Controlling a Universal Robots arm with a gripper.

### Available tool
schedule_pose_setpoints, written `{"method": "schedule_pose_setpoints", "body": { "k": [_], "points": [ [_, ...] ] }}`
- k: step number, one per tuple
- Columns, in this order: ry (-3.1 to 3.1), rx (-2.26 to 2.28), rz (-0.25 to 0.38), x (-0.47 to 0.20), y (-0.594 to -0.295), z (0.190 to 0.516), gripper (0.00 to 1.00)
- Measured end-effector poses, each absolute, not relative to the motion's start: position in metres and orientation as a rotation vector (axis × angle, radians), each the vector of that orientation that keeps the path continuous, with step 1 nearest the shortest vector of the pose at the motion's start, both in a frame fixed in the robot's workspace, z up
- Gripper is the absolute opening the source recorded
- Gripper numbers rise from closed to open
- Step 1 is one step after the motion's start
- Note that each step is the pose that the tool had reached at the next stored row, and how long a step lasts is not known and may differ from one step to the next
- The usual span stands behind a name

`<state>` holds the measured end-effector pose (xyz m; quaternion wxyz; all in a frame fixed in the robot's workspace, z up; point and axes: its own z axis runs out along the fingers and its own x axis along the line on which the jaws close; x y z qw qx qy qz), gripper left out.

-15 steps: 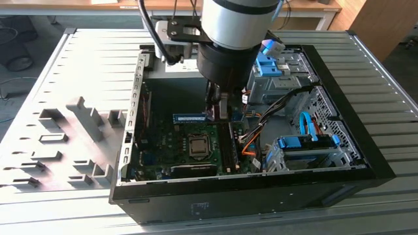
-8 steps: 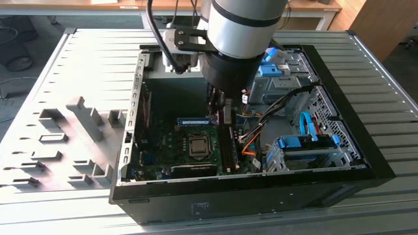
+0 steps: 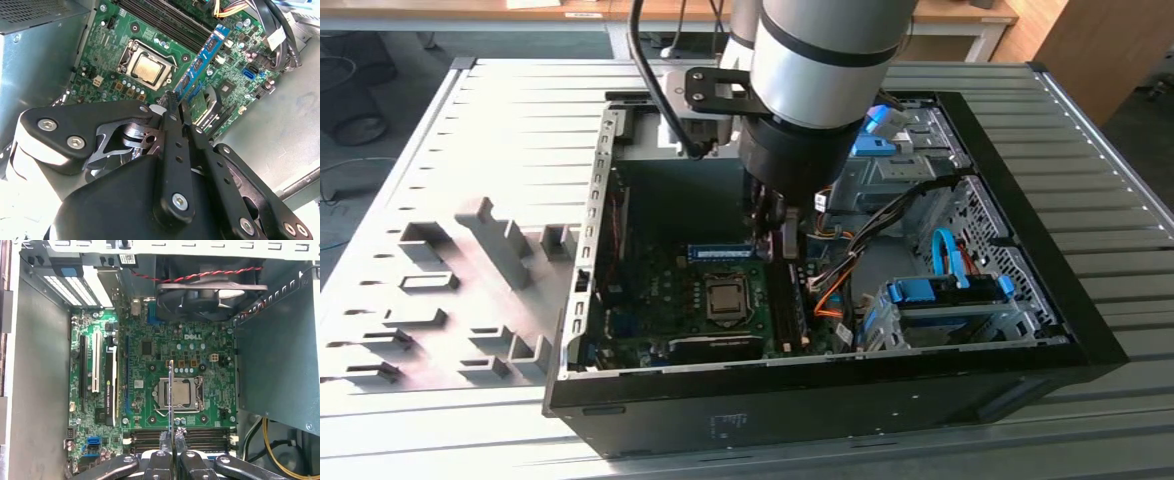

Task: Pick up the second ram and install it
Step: 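Pick up the second ram and move it above second insertion slot, then insert the second ram into the second slot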

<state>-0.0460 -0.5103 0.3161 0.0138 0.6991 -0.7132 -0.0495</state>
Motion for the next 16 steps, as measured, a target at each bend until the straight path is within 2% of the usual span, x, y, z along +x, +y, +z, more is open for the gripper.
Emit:
{"method": "schedule_pose_setpoints", "body": {
  "k": [13,16],
  "points": [
    [-2.223,2.177,-0.156,-0.0459,-0.5104,0.3155,0.14],
    [-2.238,2.185,-0.185,-0.0458,-0.5103,0.3154,0.14]
  ]
}}
